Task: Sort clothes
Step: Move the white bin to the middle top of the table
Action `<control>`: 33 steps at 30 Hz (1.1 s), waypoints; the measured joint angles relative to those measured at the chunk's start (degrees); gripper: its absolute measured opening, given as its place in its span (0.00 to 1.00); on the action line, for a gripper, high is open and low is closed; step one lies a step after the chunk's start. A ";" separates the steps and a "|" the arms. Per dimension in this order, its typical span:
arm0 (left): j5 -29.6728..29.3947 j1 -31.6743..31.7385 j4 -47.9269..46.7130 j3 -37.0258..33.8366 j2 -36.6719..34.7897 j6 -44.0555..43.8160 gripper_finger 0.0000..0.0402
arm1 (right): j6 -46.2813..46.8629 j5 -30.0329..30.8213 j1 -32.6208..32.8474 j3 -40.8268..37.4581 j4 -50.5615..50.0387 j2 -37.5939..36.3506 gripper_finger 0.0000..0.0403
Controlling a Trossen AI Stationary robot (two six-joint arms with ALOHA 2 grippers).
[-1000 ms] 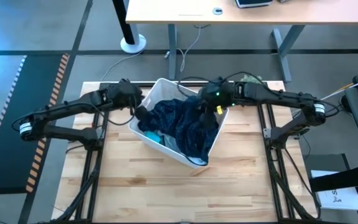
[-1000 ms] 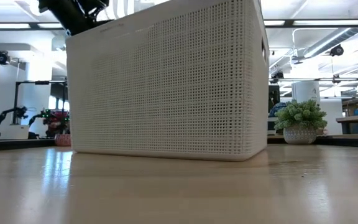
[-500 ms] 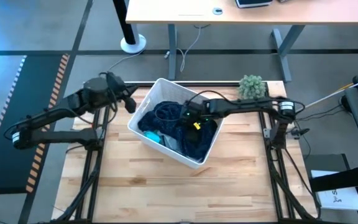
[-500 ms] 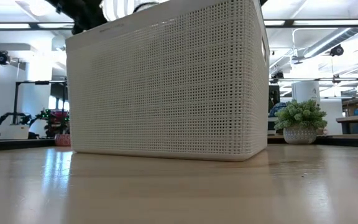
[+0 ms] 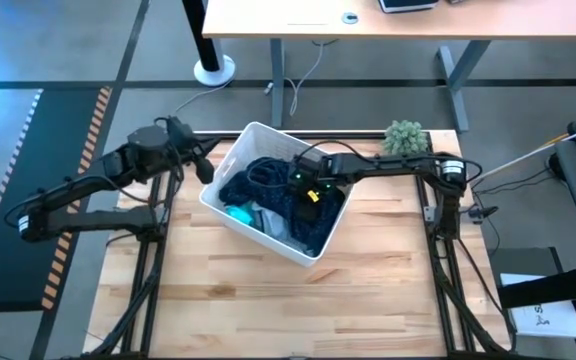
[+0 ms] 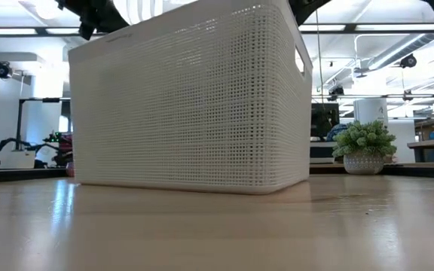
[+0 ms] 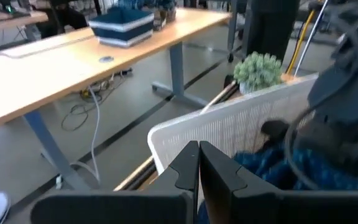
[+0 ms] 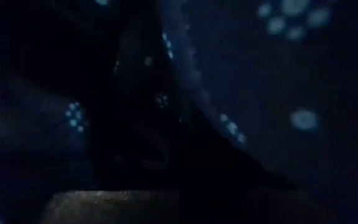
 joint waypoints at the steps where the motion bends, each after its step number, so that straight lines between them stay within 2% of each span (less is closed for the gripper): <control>1: -0.03 0.00 -0.61 0.00 0.29 0.03 0.00 | -0.54 0.19 -0.08 -0.16 -0.41 -1.02 0.00; 7: -4.80 0.07 -2.93 -0.09 2.10 0.60 0.00 | -3.23 2.84 -0.19 -0.80 -0.22 -10.49 0.00; 11: -5.91 0.12 -2.97 -0.11 3.27 1.02 0.00 | -5.05 5.08 -0.19 -0.65 1.18 -18.18 0.00; 21: -10.11 0.35 -3.69 -0.11 5.30 1.95 0.00 | -3.00 4.85 1.41 -0.49 0.61 -29.67 0.00; 24: -12.12 0.55 -5.39 -0.11 5.30 1.93 0.00 | -3.52 6.77 2.86 -0.49 -3.92 -32.68 0.00; 27: -13.24 1.24 -7.03 -0.11 5.22 1.68 0.00 | -2.97 12.88 4.01 -0.43 -12.13 -35.43 0.00; 30: -13.32 1.74 -7.89 -0.11 5.10 1.65 0.00 | 2.29 18.28 4.23 -0.43 -22.48 -37.28 0.00; 33: -13.32 1.86 -7.88 -0.11 4.95 1.65 0.00 | 9.61 18.99 4.25 -0.88 -30.30 -38.59 0.00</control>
